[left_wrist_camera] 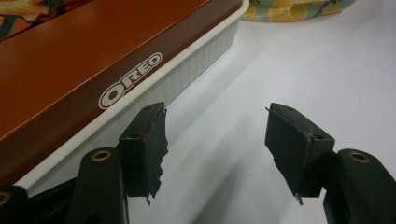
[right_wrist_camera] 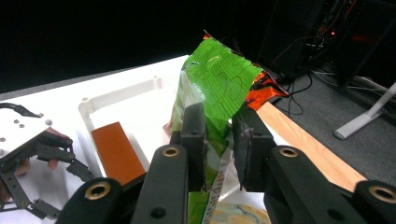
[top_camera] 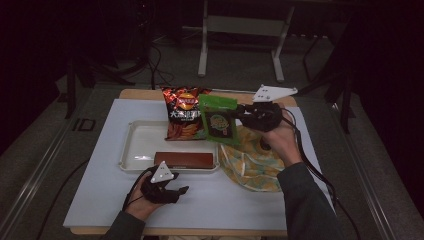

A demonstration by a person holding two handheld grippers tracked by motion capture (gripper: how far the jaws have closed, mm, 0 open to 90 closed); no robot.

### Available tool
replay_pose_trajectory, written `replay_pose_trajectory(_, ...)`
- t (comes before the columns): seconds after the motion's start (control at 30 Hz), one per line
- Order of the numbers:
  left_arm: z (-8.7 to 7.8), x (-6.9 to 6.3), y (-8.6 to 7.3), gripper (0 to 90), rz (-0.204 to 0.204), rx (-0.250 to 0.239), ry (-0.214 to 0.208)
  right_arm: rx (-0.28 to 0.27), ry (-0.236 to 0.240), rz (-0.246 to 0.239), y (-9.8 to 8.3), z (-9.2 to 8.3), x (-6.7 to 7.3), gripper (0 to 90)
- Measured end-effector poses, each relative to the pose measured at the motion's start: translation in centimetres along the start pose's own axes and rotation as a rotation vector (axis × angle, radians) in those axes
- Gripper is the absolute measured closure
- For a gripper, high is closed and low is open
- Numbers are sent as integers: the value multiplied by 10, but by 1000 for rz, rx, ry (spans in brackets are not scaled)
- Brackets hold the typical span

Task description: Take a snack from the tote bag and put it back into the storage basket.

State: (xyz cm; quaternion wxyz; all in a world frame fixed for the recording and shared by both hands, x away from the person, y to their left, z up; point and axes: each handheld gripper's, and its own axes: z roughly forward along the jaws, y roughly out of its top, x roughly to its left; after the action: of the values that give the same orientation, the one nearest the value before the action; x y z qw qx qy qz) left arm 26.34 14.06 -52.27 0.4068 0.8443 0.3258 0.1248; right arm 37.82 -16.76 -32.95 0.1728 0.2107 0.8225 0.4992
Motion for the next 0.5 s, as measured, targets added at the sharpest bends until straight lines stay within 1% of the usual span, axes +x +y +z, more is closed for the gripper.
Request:
replay_pose_trajectory(0.17,-1,0,0,383,-4,-4,0,7,3,-6,1,10,4,757)
replay_pose_trajectory(0.3,-1,0,0,383,-5,-5,1,4,14,-3,2,17,7,757)
replay_pose_trajectory(0.43,-2,1,0,383,-4,-8,1,8,21,-10,4,27,11,757)
replay_pose_trajectory(0.5,-2,1,0,383,-4,-9,2,-1,29,-6,4,32,12,758)
